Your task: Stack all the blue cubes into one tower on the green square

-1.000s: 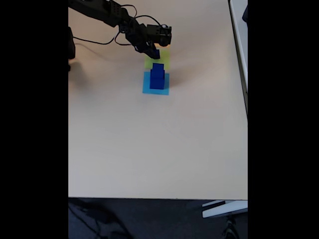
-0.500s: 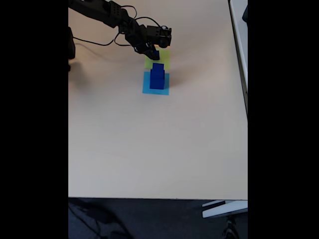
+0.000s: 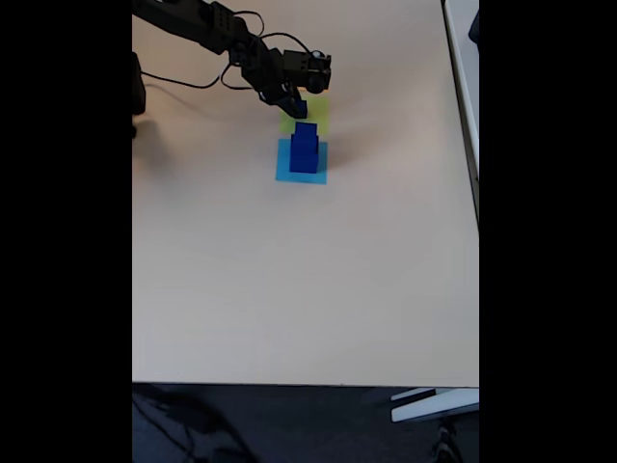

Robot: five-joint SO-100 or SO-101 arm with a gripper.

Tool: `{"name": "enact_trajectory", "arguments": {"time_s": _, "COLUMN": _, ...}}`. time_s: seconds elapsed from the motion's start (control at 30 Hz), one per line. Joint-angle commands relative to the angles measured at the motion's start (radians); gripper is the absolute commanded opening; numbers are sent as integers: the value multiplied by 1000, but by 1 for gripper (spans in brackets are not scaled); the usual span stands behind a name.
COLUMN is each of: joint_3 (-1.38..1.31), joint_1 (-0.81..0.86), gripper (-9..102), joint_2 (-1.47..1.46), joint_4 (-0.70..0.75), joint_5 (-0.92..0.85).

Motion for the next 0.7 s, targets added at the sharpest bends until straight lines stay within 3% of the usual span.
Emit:
{"name": "enact_trajectory", "arguments": {"time_s": 0.0, "joint_3": -6, "joint_1": 6, "gripper": 16, "joint_2": 12, "joint_4": -28, "joint_5": -11}}
{"name": "enact_trajectory", "arguments": {"time_s": 0.47, "joint_3": -232, "joint_1": -20, "gripper": 22, "joint_2": 11, "joint_4": -38, "joint_5": -104}}
{"name": "enact_trajectory", "arguments": {"time_s": 0.67, "joint_3": -419, "joint_1": -58, "gripper": 22, "joint_2": -17, "joint_4": 69, "joint_5": -44}}
